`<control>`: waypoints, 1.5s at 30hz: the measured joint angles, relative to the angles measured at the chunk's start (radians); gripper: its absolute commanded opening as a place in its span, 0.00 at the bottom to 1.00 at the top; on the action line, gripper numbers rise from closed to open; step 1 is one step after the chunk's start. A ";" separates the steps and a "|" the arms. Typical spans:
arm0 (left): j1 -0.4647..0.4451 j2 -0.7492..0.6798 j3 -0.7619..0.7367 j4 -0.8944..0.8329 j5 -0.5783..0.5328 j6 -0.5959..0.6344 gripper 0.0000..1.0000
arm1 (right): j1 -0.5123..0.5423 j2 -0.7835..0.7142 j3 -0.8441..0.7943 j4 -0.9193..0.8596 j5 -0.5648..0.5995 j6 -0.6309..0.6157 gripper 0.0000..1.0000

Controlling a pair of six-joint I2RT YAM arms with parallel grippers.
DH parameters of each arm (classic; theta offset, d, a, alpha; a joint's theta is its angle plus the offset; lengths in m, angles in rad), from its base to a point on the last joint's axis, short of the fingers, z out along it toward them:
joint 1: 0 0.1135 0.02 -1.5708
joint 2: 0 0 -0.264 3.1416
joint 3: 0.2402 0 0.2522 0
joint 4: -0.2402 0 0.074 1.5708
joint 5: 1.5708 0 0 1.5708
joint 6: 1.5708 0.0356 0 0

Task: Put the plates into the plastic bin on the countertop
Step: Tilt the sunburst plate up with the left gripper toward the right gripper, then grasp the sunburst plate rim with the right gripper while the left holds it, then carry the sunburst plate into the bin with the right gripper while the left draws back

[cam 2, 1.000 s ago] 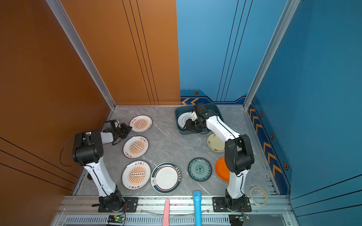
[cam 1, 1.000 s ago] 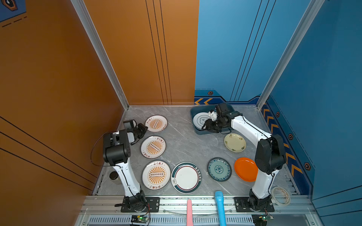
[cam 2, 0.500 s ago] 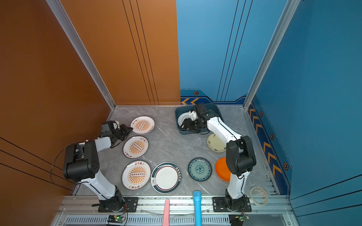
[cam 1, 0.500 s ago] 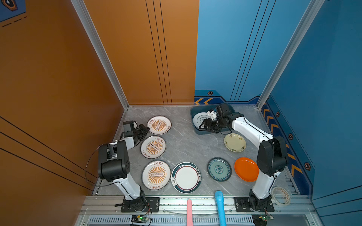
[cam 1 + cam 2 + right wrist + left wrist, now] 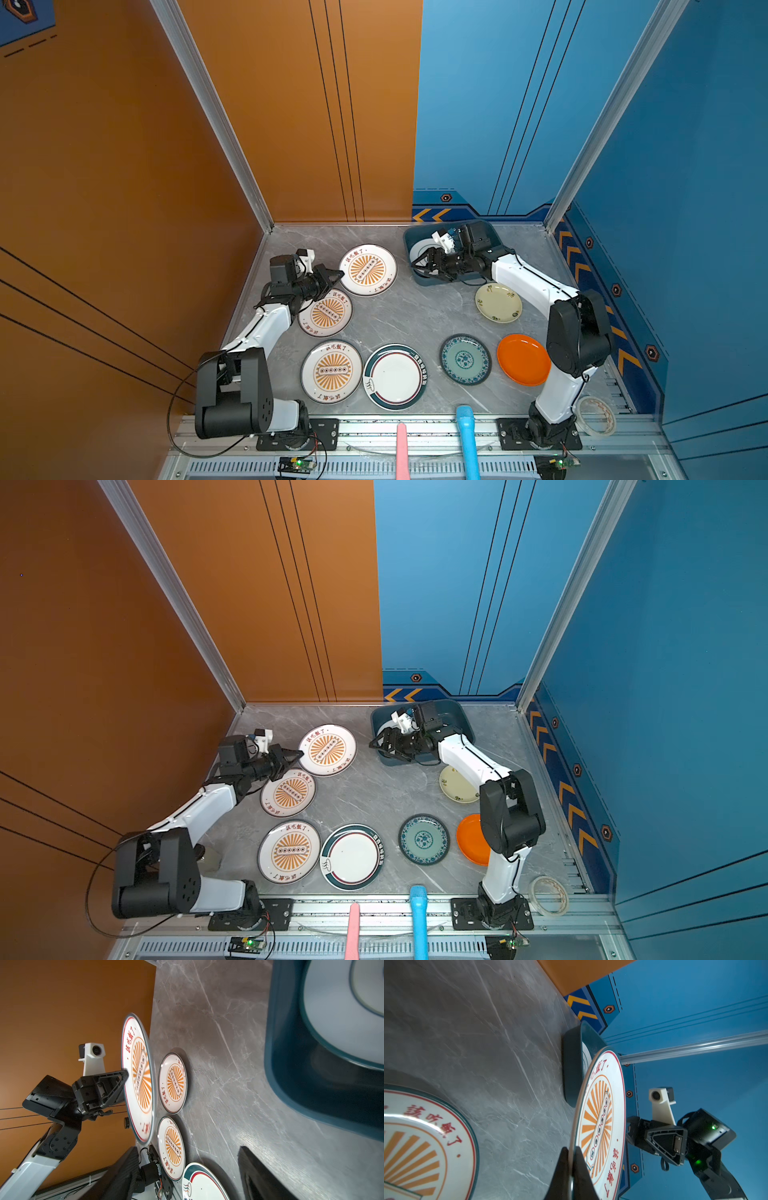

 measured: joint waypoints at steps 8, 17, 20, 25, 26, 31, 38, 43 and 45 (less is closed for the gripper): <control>-0.087 -0.040 0.010 -0.093 0.038 0.055 0.00 | 0.016 0.000 -0.028 0.039 -0.061 0.007 0.69; -0.150 0.009 0.089 -0.159 0.039 0.105 0.00 | 0.021 0.000 -0.033 0.045 -0.130 0.002 0.51; -0.163 0.034 0.114 -0.160 0.039 0.106 0.00 | 0.029 0.000 -0.033 0.037 -0.142 -0.011 0.44; -0.177 0.058 0.138 -0.174 0.045 0.117 0.00 | 0.038 0.000 -0.041 0.002 -0.154 -0.039 0.30; -0.180 0.058 0.146 -0.182 0.045 0.123 0.00 | 0.037 0.000 -0.046 -0.002 -0.154 -0.043 0.26; -0.188 0.061 0.171 -0.218 0.037 0.161 0.00 | 0.035 0.000 -0.059 -0.009 -0.185 -0.044 0.10; -0.196 0.070 0.193 -0.265 0.025 0.202 0.18 | 0.027 -0.013 -0.063 -0.008 -0.206 -0.036 0.00; -0.209 0.072 0.203 -0.303 -0.001 0.216 0.51 | 0.018 -0.017 -0.063 -0.018 -0.172 -0.037 0.00; -0.208 0.069 0.207 -0.322 -0.018 0.232 0.71 | -0.003 -0.017 -0.063 -0.018 -0.157 -0.033 0.00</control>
